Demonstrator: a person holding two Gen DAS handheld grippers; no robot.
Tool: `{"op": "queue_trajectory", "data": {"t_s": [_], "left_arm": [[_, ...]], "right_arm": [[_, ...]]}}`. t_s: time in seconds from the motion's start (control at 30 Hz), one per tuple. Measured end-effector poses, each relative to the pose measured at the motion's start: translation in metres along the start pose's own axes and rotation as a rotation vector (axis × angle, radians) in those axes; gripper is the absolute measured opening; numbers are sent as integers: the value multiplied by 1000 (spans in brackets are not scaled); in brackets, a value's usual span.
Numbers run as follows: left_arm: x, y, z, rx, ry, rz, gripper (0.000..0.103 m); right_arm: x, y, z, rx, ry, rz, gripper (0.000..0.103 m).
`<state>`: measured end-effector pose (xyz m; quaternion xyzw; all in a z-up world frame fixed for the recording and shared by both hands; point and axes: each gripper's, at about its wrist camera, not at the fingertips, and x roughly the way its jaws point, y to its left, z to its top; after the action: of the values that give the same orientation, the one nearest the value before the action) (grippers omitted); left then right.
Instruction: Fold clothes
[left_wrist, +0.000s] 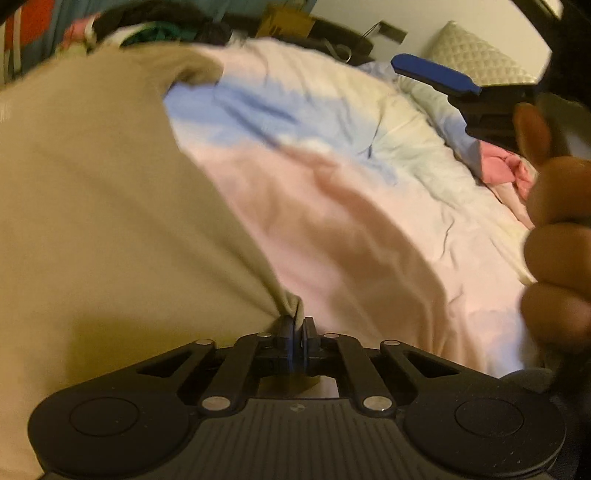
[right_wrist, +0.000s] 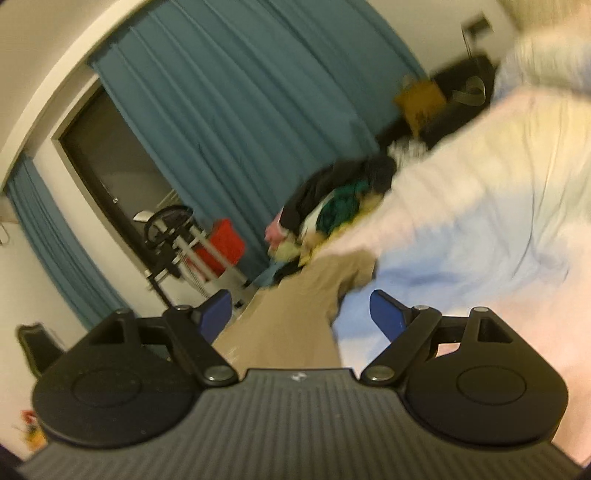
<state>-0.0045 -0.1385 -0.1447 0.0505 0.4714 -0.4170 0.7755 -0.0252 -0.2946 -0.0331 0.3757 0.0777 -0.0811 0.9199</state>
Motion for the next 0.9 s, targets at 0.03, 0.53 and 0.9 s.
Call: {"op": "queue_trajectory", "data": {"t_s": [0.03, 0.53, 0.9], "left_arm": [[-3, 4, 0, -13, 4, -2, 16], [-116, 82, 21, -68, -250, 353, 89], [-106, 142, 43, -224, -283, 331, 89]], "right_arm": [[3, -2, 0, 19, 13, 10, 85], [178, -27, 2, 291, 231, 115, 85], [312, -74, -26, 337, 224, 71, 85]]}}
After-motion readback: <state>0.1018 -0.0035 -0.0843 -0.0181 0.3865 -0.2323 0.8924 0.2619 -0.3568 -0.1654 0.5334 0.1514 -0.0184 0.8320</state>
